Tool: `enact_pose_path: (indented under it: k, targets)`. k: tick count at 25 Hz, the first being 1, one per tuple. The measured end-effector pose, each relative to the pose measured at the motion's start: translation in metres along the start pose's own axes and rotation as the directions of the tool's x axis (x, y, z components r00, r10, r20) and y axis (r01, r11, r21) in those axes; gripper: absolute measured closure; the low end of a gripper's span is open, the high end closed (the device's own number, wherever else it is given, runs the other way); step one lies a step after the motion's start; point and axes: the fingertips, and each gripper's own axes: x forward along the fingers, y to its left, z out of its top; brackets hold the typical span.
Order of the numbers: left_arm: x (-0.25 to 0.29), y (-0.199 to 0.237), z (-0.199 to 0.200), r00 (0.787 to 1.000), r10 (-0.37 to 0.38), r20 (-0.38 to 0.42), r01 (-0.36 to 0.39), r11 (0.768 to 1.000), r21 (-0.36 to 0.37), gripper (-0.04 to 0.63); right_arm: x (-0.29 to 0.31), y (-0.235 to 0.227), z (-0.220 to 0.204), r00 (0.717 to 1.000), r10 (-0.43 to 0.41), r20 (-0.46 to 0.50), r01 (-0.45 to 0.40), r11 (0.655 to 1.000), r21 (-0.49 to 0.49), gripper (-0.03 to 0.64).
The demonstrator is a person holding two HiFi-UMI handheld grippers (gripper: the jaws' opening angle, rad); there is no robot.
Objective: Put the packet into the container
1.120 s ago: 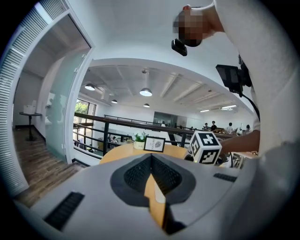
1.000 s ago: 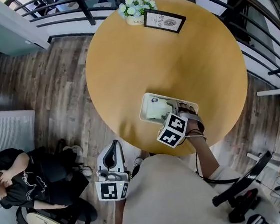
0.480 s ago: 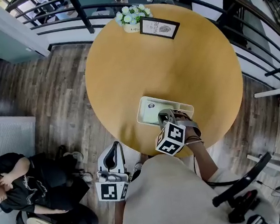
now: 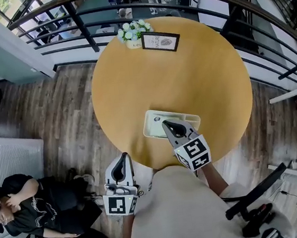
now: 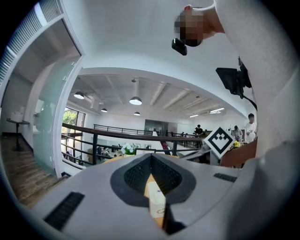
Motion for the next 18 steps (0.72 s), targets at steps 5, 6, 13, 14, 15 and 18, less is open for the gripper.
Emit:
enact_pose_path:
  k: [5,6,13,14,15,18]
  targets:
    - [-0.010,-0.021,0.015,0.997,-0.057,0.053,0.055,0.998,0.038,0.591,-0.036,-0.005,0.016,0.986,-0.078,0.148,0.060,0.991,0.121,0.612]
    - [-0.017,-0.029,0.014,0.995,-0.071,0.064,0.068,0.997,0.041,0.591,-0.046,-0.004,0.012,0.981,-0.100,0.163,0.079,0.988,0.132,0.612]
    - [-0.022,-0.043,0.014,0.980,-0.193,0.043,0.192,0.981,0.022,0.591,-0.078,-0.002,0.029,0.948,-0.210,0.238,0.177,0.972,0.155,0.614]
    - [-0.017,-0.043,0.016,0.979,-0.204,0.032,0.203,0.979,0.021,0.591,-0.081,-0.003,0.036,0.945,-0.217,0.244,0.182,0.971,0.157,0.614]
    - [-0.014,-0.043,0.017,0.977,-0.213,0.026,0.213,0.977,0.023,0.591,-0.083,-0.004,0.040,0.943,-0.222,0.248,0.188,0.970,0.155,0.614]
    - [-0.016,-0.042,0.022,0.969,-0.244,0.027,0.243,0.969,0.035,0.591,-0.091,0.006,0.047,0.935,-0.245,0.257,0.217,0.967,0.132,0.614]
